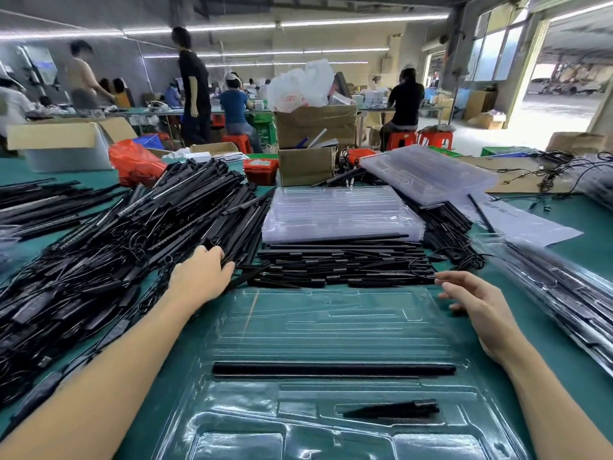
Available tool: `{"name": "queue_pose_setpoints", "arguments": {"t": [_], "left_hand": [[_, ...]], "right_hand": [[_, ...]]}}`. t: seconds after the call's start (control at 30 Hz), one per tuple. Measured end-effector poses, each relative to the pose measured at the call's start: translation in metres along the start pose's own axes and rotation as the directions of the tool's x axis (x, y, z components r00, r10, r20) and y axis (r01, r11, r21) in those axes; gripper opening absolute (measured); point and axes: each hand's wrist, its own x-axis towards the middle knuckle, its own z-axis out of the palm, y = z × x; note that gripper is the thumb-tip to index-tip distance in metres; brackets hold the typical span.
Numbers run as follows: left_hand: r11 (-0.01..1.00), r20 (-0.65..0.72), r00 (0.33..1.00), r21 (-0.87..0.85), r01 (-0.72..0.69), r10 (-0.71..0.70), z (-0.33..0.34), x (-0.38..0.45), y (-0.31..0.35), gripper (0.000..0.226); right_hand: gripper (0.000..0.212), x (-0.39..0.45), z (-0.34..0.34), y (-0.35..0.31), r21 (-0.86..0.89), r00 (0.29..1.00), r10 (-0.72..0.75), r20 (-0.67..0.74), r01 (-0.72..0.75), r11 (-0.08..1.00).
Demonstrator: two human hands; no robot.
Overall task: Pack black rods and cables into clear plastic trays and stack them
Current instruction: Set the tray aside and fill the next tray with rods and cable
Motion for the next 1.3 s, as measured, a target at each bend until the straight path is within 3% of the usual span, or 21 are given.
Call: {"name": "queue_pose_setpoints", "arguments": {"t": [0.17, 0.23, 0.3, 0.4, 0.6, 0.8, 0.93, 1.17, 1.3], "left_hand": [[0.982, -0.085, 0.996, 0.189, 0.024, -0.008, -0.004, 0.009, 0.007, 0.019], [0.991, -0.101, 0.995, 0.130, 0.039, -0.026, -0.006, 0.015, 0.010, 0.018], [0.999, -0.068, 0.998, 0.034, 0.014, -0.012, -0.006, 0.017, 0.014, 0.021], [0.984, -0.032, 0.996, 0.162, -0.072, 0.078, 0.003, 0.019, 0.019, 0.039], [0.978, -0.095, 0.994, 0.206, -0.034, 0.054, 0.021, 0.027, 0.043, 0.040], [0.988, -0.136, 0.988, 0.126, 0.091, -0.073, 0.017, 0.042, 0.054, 0.042], [0.984, -0.096, 0.990, 0.137, 0.117, -0.104, 0.020, 0.050, 0.060, 0.033], [0.939, 0.018, 0.999, 0.342, 0.033, -0.042, 0.016, 0.054, 0.071, 0.024], [0.972, 0.050, 0.996, 0.225, 0.066, -0.079, 0.017, 0.058, 0.063, 0.021]], "right_hand": [[0.017, 0.000, -0.001, 0.000, -0.023, 1.000, -0.001, 0.001, 0.001, 1.000], [0.017, -0.001, -0.001, 0.000, -0.027, 1.000, -0.008, 0.000, 0.008, 1.000], [0.016, -0.001, -0.001, 0.000, -0.036, 1.000, -0.012, 0.002, 0.013, 0.999], [0.016, -0.002, 0.001, -0.001, -0.042, 1.000, -0.017, 0.003, 0.017, 0.999], [0.014, -0.001, 0.000, -0.001, -0.054, 1.000, -0.015, -0.008, 0.015, 0.998], [0.014, -0.001, 0.001, 0.002, -0.061, 1.000, -0.025, -0.010, 0.024, 0.998], [0.015, 0.000, 0.001, 0.001, -0.066, 0.999, -0.032, -0.013, 0.031, 0.997], [0.015, 0.003, 0.000, 0.006, -0.059, 0.999, -0.048, -0.018, 0.047, 0.997], [0.017, 0.003, 0.001, 0.006, -0.047, 0.999, -0.041, -0.028, 0.040, 0.998]]}}
